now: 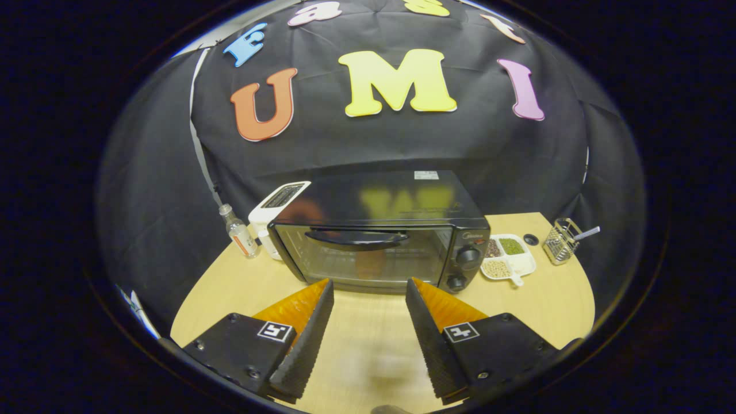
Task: Open the toaster oven, put the food inside, and close the toaster oven door.
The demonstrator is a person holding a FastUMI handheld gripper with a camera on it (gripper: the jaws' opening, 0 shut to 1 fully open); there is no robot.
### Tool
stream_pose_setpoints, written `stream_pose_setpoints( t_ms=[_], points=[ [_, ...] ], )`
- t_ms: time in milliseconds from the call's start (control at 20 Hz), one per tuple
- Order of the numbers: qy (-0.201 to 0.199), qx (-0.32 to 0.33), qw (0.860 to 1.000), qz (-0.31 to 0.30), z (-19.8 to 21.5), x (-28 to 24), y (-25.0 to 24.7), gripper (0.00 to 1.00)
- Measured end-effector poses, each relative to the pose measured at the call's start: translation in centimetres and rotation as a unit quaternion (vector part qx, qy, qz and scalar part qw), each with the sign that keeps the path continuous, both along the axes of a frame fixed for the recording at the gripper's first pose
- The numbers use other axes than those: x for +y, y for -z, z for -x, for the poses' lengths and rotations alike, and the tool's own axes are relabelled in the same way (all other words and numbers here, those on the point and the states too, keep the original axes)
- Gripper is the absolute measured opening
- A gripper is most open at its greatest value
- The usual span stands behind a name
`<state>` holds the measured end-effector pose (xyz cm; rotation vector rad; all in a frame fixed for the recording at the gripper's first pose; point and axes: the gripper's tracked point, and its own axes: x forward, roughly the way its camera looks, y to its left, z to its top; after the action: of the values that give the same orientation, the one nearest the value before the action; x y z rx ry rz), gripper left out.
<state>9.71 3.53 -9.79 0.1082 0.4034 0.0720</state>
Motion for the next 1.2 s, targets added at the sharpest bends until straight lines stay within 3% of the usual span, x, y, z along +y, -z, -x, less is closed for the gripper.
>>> stream_pose_setpoints(
  t_ms=[650, 900, 1200],
  points=[
    [0.025, -0.021, 0.999, 0.008, 7.6, -3.1, -0.9, 0.81],
    [0.047, -0.056, 0.997, -0.004, 10.1, -4.4, -3.4, 0.81],
    [0.064, -0.129, 0.990, 0.010, 12.9, -6.5, -9.9, 0.81]
  ],
)
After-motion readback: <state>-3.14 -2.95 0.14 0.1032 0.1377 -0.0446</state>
